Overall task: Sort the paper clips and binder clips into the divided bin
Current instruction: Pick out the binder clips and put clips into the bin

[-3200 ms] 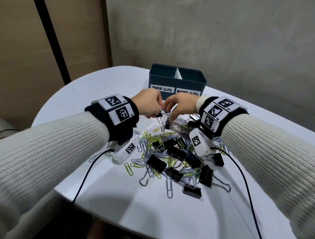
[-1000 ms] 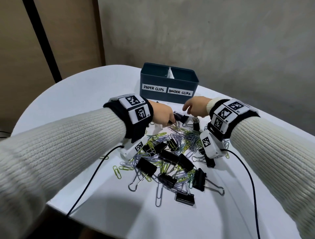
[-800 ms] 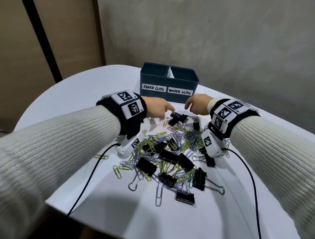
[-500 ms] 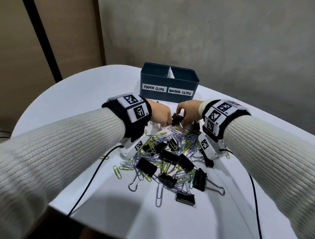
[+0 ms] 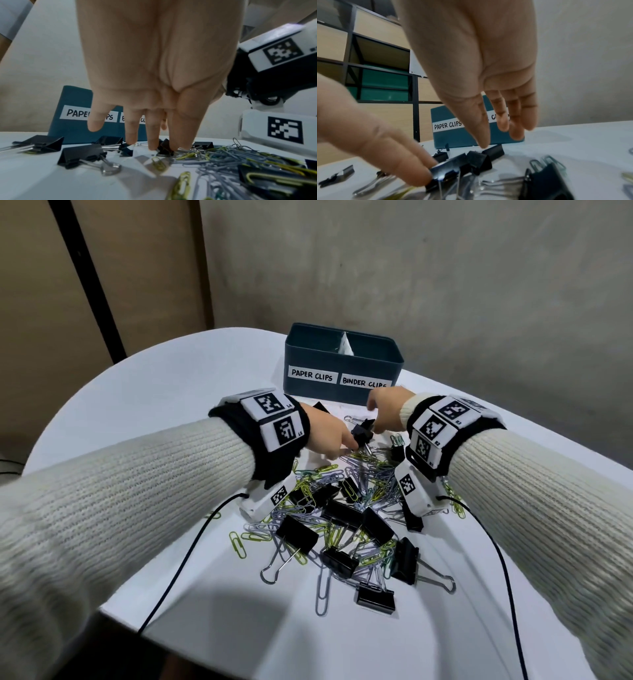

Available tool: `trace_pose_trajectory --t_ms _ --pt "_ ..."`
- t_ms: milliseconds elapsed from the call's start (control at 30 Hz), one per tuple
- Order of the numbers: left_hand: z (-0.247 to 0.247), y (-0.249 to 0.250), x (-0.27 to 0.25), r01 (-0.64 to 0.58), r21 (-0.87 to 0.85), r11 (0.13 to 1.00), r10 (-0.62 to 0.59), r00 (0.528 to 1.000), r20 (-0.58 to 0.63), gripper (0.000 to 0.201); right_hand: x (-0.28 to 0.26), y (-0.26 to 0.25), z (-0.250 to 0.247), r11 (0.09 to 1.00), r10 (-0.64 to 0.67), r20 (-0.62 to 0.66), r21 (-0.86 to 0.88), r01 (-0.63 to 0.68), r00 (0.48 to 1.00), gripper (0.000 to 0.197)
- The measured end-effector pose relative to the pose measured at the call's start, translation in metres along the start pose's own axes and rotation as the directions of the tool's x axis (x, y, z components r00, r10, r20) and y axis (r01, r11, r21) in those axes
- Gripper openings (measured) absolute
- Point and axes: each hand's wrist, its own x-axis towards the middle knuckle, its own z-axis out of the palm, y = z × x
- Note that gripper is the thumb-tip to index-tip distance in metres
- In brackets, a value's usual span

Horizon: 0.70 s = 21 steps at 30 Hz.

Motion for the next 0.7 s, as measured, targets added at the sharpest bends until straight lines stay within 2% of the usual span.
trace_pose_trajectory --t_ms 67,167,267,367,433,533,633,700 --pt "0.0 0.001 -0.001 0.005 0.05 0.999 -0.007 1.0 0.031 0.054 -0.003 -0.001 0.002 0.999 -0.037 0.1 0.023 0.035 0.994 0.038" --pt "-0.002 0.001 -0.002 0.023 0.065 0.998 -0.025 0.999 0.033 0.048 -0.003 -0.004 0.005 0.989 -0.095 0.176 0.127 0.073 0.98 0.042" --pt "-0.001 0.001 -0.008 0.051 0.075 0.996 -0.055 0.997 0.054 0.058 -0.004 -0.008 0.004 0.991 -0.128 0.147 0.069 0.119 0.981 0.038" --pt "-0.001 -0.001 -0.015 0.05 0.071 0.996 -0.058 0.991 0.12 0.067 -0.002 -0.008 0.004 0.983 -0.185 0.051 0.022 0.184 0.981 0.033" --pt "0.0 -0.001 -0.018 0.043 0.075 0.996 -0.053 0.988 0.143 0.068 -0.001 -0.007 0.006 0.975 -0.213 0.063 0.079 0.208 0.975 0.031" --pt "0.001 0.0 -0.021 0.032 0.102 0.994 -0.046 0.989 0.141 0.068 -0.001 -0.008 0.008 0.976 -0.189 0.137 0.13 0.172 0.972 0.032" --pt "0.002 0.003 -0.022 0.016 0.111 0.994 -0.032 0.99 0.141 0.07 0.002 -0.009 0.009 0.968 -0.166 0.111 0.206 0.141 0.98 0.025" --pt "0.004 0.001 -0.022 -0.002 0.12 0.993 -0.016 0.989 0.144 0.07 0.003 -0.008 0.008 0.958 -0.143 0.032 0.257 0.13 0.989 0.022"
